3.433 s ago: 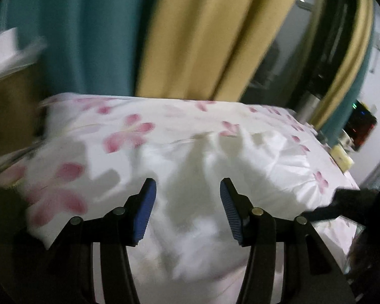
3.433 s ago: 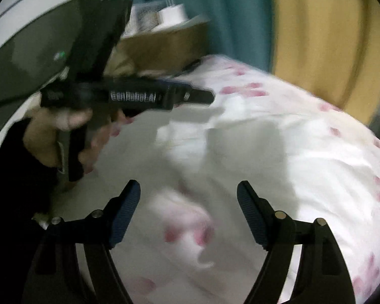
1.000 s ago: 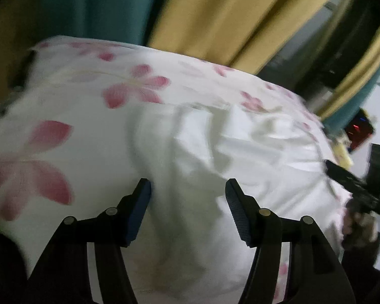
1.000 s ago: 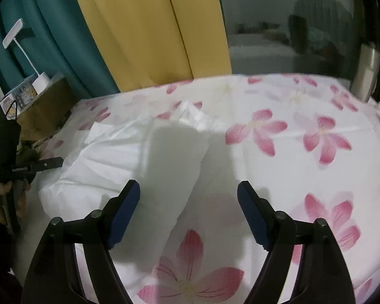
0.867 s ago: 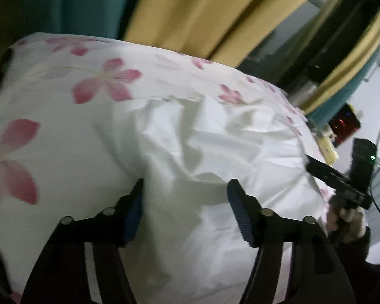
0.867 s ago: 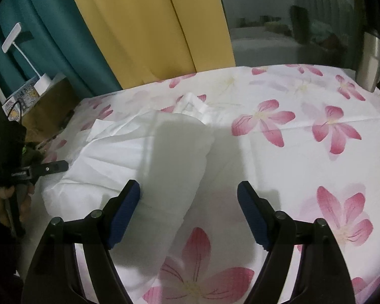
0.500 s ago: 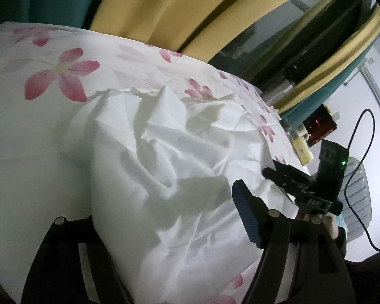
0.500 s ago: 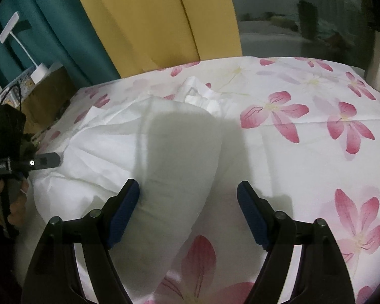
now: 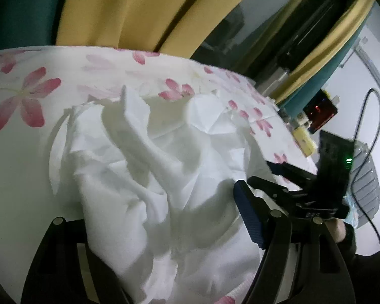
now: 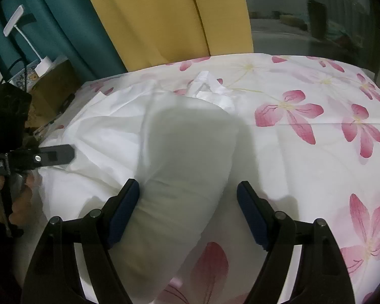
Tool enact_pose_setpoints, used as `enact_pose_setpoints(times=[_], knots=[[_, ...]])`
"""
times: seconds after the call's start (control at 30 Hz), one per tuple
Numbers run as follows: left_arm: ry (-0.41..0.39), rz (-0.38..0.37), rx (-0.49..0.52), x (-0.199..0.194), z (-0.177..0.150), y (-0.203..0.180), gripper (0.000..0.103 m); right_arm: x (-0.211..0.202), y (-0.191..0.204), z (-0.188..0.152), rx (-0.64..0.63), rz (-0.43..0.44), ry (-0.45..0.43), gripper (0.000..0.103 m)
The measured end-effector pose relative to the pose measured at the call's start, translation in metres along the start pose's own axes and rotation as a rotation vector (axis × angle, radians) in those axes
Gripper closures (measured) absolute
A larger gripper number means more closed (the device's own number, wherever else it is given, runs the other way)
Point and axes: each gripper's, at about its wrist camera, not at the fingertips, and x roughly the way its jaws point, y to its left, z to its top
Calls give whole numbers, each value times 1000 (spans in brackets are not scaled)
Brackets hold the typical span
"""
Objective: Fold large clothes
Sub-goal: 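Grasp the shirt bundle with the right gripper while the left gripper pinches its side, then lift the shirt bundle with the right gripper and carry it toward the bed corner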
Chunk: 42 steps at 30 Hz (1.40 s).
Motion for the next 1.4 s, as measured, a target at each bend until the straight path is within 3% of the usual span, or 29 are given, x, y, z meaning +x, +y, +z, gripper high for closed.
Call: enact_pose_setpoints(times=[0.23, 0.33, 0.4, 0.67, 0.73, 0.9, 1.4], knots=[[8, 82, 74, 10, 3, -11, 26, 2, 9, 0, 1, 26, 1, 30], [1, 129, 136, 13, 0, -19, 37, 3, 9, 0, 4, 32, -1, 33], [-3, 114, 138, 15, -1, -19, 53, 2, 9, 0, 9, 46, -3, 36], [-20, 124, 173, 12, -2, -28, 71, -3, 9, -2, 29, 79, -23, 56], [-30, 124, 176, 9, -3, -30, 73, -6, 12, -2, 19, 74, -33, 64], [-50, 118, 177, 2, -7, -33, 75, -16, 20, -2, -3, 75, -58, 73], [-137, 75, 185, -30, -21, -49, 77, -60, 45, 1, -78, 69, -144, 79]])
